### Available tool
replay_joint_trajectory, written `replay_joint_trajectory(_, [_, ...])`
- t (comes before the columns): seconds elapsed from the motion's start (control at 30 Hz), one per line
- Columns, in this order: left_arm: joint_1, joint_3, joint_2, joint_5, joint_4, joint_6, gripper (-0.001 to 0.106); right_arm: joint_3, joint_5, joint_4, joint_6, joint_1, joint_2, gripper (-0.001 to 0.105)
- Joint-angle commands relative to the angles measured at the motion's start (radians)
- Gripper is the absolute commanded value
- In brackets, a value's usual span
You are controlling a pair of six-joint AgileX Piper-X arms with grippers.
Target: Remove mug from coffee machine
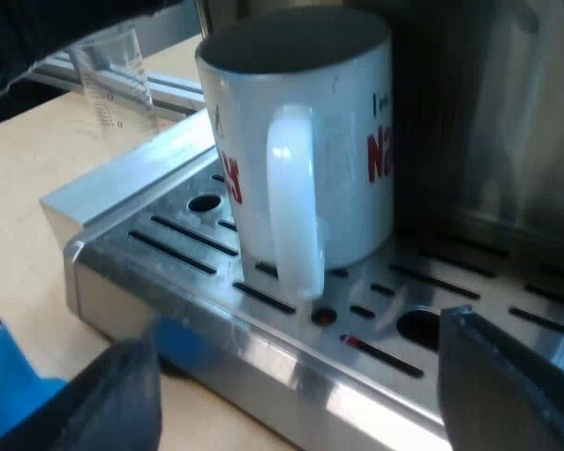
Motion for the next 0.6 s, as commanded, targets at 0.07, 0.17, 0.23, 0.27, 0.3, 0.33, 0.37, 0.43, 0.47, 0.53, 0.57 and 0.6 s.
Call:
replay_joint_trajectory(0.07, [-0.006,-0.004,0.0,0.012,-0.019,-0.011,0.09,-0.06,0.001,-0.045,-0.001,0.002,0.069,0.063])
replay_joint_trajectory(0.17, [-0.006,-0.004,0.0,0.012,-0.019,-0.011,0.09,-0.108,0.001,-0.048,-0.001,0.002,0.126,0.063])
replay_joint_trajectory(0.23, [-0.006,-0.004,0.0,0.012,-0.019,-0.011,0.09,-0.13,0.001,-0.048,-0.001,0.002,0.152,0.063])
replay_joint_trajectory(0.27, [-0.006,-0.004,0.0,0.012,-0.019,-0.011,0.09,-0.143,0.001,-0.048,-0.001,0.002,0.164,0.063])
replay_joint_trajectory(0.3, [-0.006,-0.004,0.0,0.012,-0.019,-0.011,0.09,-0.168,0.001,-0.048,-0.001,0.002,0.2,0.063])
replay_joint_trajectory(0.33, [-0.006,-0.004,0.0,0.012,-0.019,-0.011,0.09,-0.189,0.001,-0.048,-0.001,0.002,0.228,0.063])
replay_joint_trajectory(0.37, [-0.006,-0.004,0.0,0.012,-0.019,-0.011,0.09,-0.197,0.001,-0.052,-0.001,0.002,0.236,0.063])
replay_joint_trajectory(0.43, [-0.006,-0.004,0.0,0.012,-0.019,-0.011,0.09,-0.226,0.008,-0.067,-0.001,0.002,0.283,0.063])
replay_joint_trajectory(0.47, [-0.006,-0.004,0.0,0.012,-0.019,-0.011,0.09,-0.231,0.014,-0.07,-0.001,0.002,0.294,0.063])
replay_joint_trajectory(0.53, [-0.006,-0.004,0.0,0.012,-0.019,-0.011,0.09,-0.249,0.024,-0.077,-0.001,0.002,0.323,0.063])
replay_joint_trajectory(0.57, [-0.006,-0.004,0.0,0.012,-0.019,-0.011,0.09,-0.265,0.036,-0.087,0.0,0.002,0.347,0.063])
replay_joint_trajectory(0.6, [-0.006,-0.004,0.0,0.012,-0.019,-0.011,0.09,-0.276,0.038,-0.095,0.0,0.002,0.363,0.063])
